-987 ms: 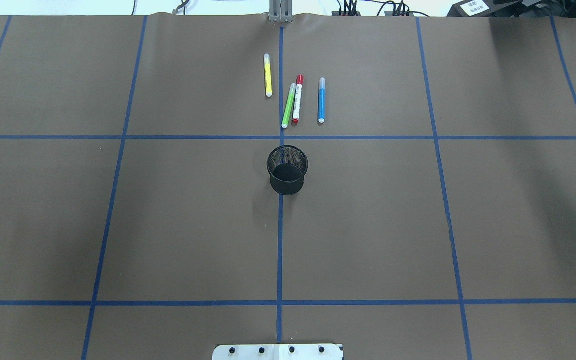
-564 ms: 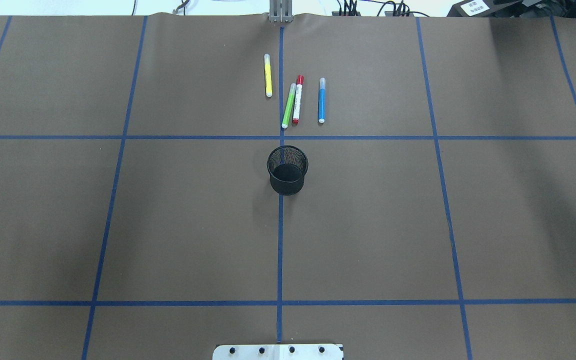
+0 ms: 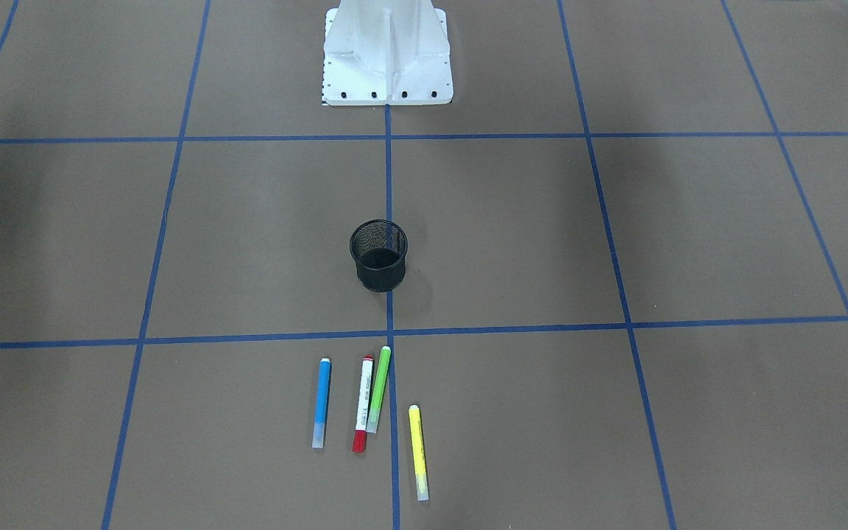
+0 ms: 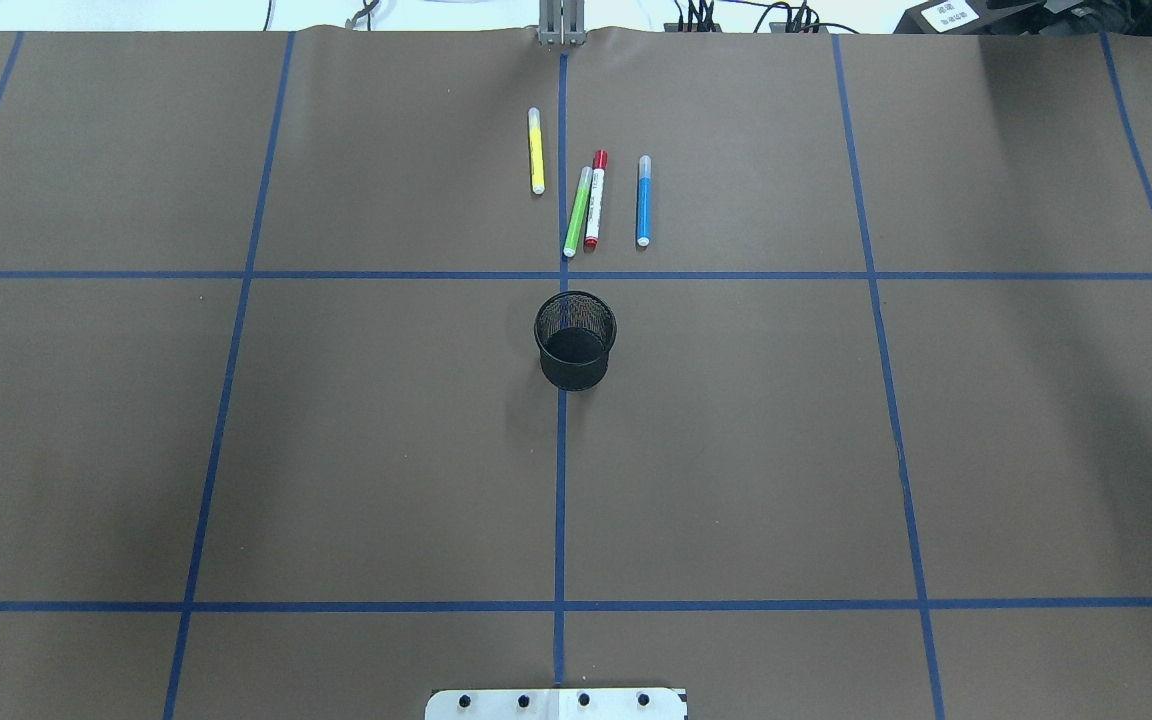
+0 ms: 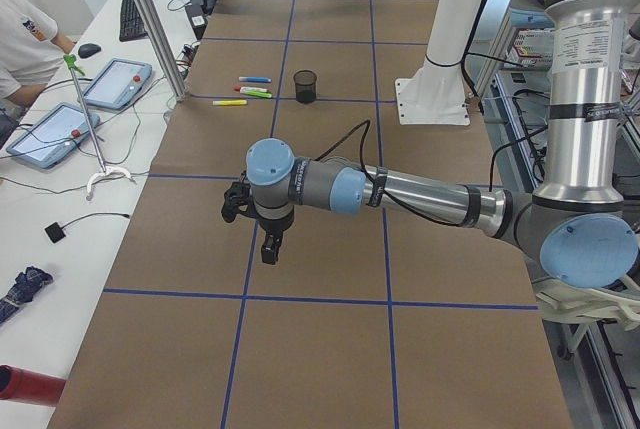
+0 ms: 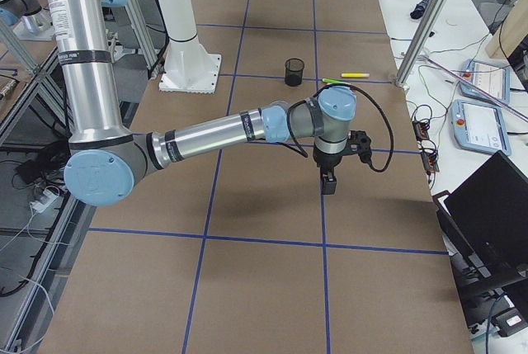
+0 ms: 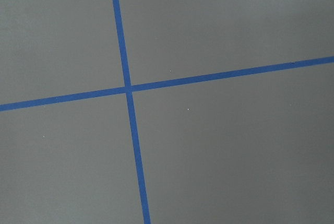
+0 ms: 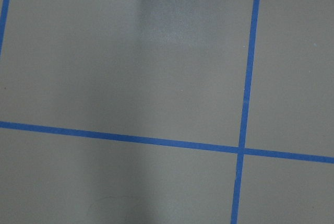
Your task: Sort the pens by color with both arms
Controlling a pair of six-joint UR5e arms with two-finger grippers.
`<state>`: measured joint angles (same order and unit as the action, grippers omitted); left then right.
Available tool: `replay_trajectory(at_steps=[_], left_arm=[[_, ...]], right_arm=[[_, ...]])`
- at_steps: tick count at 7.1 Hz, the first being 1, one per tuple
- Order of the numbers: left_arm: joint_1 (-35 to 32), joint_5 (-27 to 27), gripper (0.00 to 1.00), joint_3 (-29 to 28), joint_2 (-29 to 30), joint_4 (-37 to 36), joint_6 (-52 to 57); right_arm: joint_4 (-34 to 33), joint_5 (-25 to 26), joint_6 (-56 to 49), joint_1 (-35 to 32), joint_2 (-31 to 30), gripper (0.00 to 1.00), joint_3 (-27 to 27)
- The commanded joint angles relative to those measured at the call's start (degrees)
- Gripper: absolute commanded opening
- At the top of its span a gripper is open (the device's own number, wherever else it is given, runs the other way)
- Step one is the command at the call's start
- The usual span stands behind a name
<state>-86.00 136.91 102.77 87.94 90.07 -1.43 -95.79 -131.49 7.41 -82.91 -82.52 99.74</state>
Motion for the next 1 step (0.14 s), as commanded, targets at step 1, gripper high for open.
replay_trajectory(at_steps=[1], left_arm=[[0.05, 0.11, 0.99, 0.84, 0.39, 0.19, 0.03]], right_arm=[[0.08, -0.08, 0.23, 0.03, 0.43, 0.99, 0.02]])
